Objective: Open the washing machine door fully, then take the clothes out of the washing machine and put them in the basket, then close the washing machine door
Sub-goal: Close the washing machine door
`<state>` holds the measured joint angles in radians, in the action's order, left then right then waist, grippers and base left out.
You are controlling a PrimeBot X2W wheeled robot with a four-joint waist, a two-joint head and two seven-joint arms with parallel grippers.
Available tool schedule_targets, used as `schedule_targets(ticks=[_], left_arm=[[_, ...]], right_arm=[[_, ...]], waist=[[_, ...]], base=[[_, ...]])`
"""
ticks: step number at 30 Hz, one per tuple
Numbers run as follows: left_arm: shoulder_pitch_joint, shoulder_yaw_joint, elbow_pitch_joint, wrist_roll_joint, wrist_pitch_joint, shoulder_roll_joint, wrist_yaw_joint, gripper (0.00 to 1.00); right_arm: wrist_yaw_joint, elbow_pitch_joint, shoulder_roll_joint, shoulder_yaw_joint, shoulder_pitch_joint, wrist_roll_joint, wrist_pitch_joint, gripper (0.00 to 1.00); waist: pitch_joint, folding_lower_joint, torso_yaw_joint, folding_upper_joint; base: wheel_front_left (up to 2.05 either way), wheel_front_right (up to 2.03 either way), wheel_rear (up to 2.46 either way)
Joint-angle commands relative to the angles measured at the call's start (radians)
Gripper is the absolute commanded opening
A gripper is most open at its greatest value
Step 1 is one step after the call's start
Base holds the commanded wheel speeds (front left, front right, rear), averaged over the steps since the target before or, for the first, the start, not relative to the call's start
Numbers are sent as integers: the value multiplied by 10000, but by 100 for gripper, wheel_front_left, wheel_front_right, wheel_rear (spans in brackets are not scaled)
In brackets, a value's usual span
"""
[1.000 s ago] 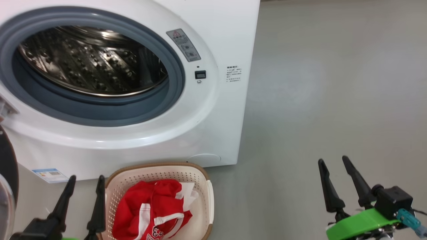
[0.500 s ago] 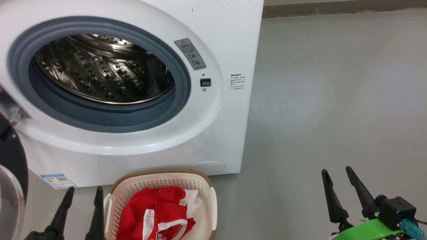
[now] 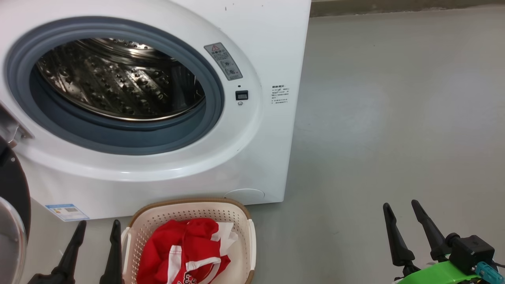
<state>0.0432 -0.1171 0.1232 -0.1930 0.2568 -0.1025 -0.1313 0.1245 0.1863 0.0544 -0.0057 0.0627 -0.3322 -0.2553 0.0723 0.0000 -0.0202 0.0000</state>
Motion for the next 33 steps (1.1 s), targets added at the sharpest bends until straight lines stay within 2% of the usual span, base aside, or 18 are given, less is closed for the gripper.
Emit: schedule_targets(ticks=[1,9,23,33], left_arm=[[-172,-371,-286,76,49,-80,6,100],[-211,-333,-282,125,49,-104,6,100],[-240,-187,-436,-150,49,-211,6,100],[-306,-181,-304,-84,49,-165,6,100]], right_arm=[[62,-272,122,190,-215,116,-65,100],[62,-291,104,199,-252,132,-65,100],[62,-293,87,158,-318,169,-65,100],[62,-296,87,149,-316,184,-65,100]], waist=[[9,0,9,0],[97,0,59,0],[190,0,130,0],[184,0,187,0]], base=[[0,0,0],[-60,60,0],[-136,136,0],[-23,23,0]])
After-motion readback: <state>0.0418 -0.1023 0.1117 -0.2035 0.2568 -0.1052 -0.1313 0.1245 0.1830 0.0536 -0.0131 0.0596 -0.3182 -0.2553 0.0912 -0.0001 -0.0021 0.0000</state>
